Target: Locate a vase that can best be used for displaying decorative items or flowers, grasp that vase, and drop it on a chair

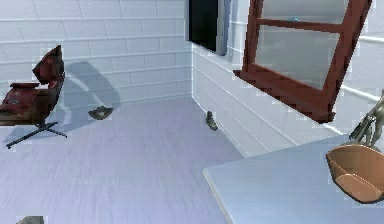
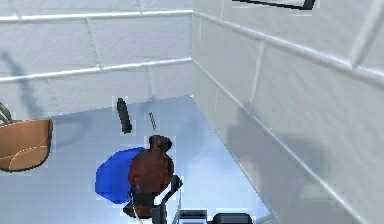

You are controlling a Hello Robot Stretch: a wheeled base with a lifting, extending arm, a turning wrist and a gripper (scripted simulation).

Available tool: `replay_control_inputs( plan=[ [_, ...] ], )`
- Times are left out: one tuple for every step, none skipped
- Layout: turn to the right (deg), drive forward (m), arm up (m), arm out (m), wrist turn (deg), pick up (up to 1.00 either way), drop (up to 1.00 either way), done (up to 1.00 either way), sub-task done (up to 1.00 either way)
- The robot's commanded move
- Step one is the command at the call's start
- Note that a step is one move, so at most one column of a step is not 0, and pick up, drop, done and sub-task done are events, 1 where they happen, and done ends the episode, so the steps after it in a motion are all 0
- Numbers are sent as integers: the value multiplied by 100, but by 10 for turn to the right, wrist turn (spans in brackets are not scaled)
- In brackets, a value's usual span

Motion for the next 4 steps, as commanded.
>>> replay_control_inputs(
  plan=[
    [-180, 0, 0, 0, 0, 0, 0, 0, 0],
    [0, 60, 0, 0, 0, 0, 0, 0, 0],
    [-360, 0, 0, 0, 0, 0, 0, 0, 0],
    [0, 35, 0, 0, 0, 0, 0, 0, 0]
  ],
)
